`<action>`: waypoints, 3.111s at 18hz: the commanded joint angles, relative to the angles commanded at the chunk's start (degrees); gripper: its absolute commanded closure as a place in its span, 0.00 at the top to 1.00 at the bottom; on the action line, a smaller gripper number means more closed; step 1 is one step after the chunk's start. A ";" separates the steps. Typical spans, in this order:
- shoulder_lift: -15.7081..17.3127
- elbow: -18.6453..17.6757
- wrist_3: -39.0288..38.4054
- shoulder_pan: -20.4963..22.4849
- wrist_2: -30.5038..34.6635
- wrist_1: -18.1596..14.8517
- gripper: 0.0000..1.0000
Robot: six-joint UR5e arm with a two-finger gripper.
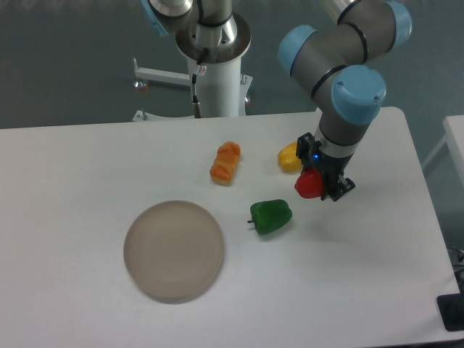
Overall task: Place the red pepper on the table
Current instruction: 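Hold the red pepper in the gripper and begin lowering it, then lower the red pepper onto the table beside the green pepper, then open the gripper, release the red pepper, and lift away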
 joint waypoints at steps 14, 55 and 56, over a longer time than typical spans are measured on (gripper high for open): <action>-8.17 8.00 -0.09 -2.28 -1.58 3.94 0.15; -3.70 4.31 -1.67 -1.94 0.00 0.18 1.00; -2.47 3.61 -1.76 -1.41 0.00 -0.17 1.00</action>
